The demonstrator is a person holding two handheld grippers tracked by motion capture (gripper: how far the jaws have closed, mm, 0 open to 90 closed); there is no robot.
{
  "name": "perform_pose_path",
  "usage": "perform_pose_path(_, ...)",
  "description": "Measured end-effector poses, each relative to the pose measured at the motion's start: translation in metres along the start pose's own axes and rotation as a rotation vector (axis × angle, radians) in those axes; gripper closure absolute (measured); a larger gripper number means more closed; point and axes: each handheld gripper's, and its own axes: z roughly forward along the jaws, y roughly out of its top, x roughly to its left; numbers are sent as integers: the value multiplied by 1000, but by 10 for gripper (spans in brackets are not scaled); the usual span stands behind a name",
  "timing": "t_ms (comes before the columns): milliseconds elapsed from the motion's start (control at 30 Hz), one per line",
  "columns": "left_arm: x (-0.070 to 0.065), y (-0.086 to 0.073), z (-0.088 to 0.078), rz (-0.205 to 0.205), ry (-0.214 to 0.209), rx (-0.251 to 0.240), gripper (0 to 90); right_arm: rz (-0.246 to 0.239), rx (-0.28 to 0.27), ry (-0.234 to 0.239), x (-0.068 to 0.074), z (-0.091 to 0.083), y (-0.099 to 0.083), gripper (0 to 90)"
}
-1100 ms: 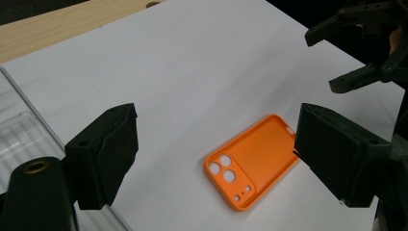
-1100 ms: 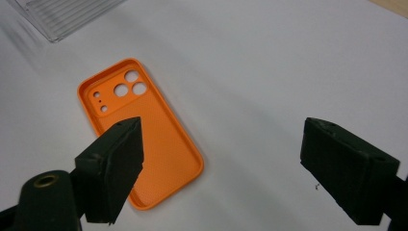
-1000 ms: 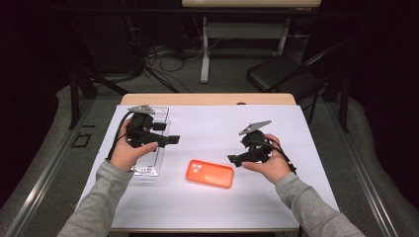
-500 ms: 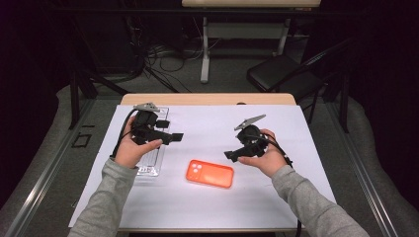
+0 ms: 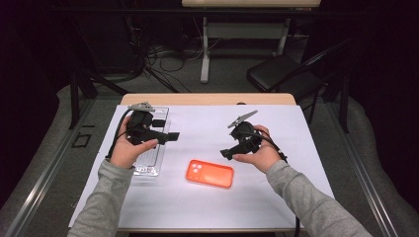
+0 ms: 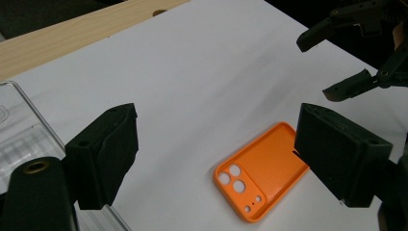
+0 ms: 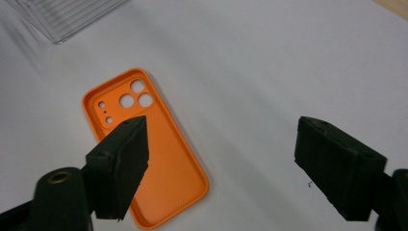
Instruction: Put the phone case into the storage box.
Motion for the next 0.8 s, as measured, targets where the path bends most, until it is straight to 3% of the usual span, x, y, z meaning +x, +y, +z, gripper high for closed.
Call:
perform_pose_path(233, 4, -2, -6, -12, 2, -18, 155, -31, 26, 24, 5, 6, 7, 145)
perform_pose_path(400, 5, -3, -7, -21, 3, -19, 155, -65, 40, 40, 10, 10, 13, 222)
perform_pose_path(800, 8, -6, -10, -34, 9, -29, 155, -109, 49, 65, 14, 18, 18, 283)
